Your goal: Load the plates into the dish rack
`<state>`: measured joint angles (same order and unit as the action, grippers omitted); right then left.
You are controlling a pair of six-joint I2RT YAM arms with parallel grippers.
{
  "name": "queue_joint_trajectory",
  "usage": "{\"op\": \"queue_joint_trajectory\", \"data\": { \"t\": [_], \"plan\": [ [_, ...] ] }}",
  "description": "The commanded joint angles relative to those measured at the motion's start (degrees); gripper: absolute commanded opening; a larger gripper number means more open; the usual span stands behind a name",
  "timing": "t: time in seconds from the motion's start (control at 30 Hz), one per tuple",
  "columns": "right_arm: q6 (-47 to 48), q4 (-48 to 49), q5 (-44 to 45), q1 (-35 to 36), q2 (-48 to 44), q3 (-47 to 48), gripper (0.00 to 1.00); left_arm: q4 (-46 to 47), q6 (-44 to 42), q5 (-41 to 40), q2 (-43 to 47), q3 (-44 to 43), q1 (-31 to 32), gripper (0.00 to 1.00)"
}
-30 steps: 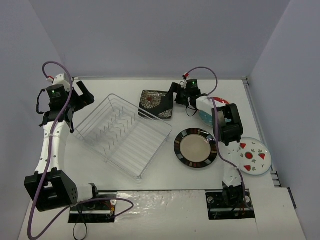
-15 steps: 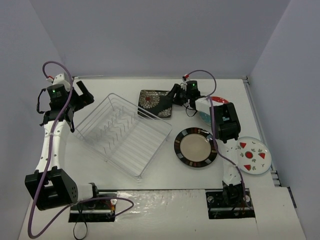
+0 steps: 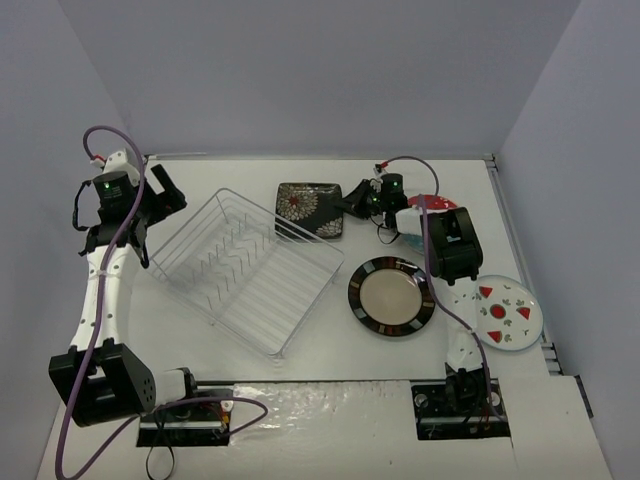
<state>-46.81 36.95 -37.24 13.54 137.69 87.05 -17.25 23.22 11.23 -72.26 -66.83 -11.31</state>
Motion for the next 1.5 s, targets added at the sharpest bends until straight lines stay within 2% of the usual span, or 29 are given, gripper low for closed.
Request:
{"op": "queue_joint_trajectory", "data": {
  "t": [0.0, 0.13, 0.23, 0.37, 0.73, 0.9, 1.0, 1.17, 1.3, 1.43, 1.47],
  "plan": [
    [-0.92, 12.21, -4.03, -0.56, -1.13, -3.69, 0.00, 2.22, -0.02, -0.44, 2.12, -1.62, -0.20, 0.97],
    [-3.43, 19.44, -5.39, -1.68, -4.10, -4.96, 0.00, 3.56, 0.07, 3.95, 1.50, -2.61, -0.20, 0.97],
    [-10.73, 26.42, -5.74, -2.66, -5.21, -4.90, 0.00, 6.63, 1.26, 10.07, 0.19, -3.36, 0.11, 0.97],
    [-17.10, 32.74, -5.29, -3.89, -6.07, -5.04, 0.00, 5.00, 1.17, 6.82, -1.10, -6.87, 2.28, 0.97],
    [-25.70, 38.50, -4.78, -6.62, -9.08, -4.44, 0.00, 5.10, -2.70, 11.57, -8.18, -15.78, 13.01, 0.97],
    [-23.11, 34.70, -6.33, -6.89, -13.64, -4.96, 0.00, 7.37, -1.25, 22.88, -17.02, -23.86, 13.83, 0.97],
    [-20.65, 31.62, -6.53, -6.95, -16.65, -5.20, 0.00, 7.98, -0.59, 26.01, -23.13, -28.41, 15.14, 0.97],
    [-20.78, 31.77, -6.74, -6.93, -20.11, -6.39, 0.00, 6.84, 0.07, 31.06, -32.17, -37.61, 17.60, 0.97],
    [-20.64, 31.29, -7.68, -6.53, -22.39, -7.35, 0.00, 12.73, 5.40, 40.11, -37.94, -41.96, 18.92, 0.97],
    [-21.20, 31.84, -8.70, -6.09, -23.07, -7.68, 0.00, 16.45, 7.96, 41.64, -40.94, -43.20, 19.90, 0.97],
    [-21.36, 32.09, -8.88, -6.00, -23.15, -7.76, 0.00, 19.77, 8.58, 42.93, -41.62, -42.99, 20.00, 0.97]
  ]
}}
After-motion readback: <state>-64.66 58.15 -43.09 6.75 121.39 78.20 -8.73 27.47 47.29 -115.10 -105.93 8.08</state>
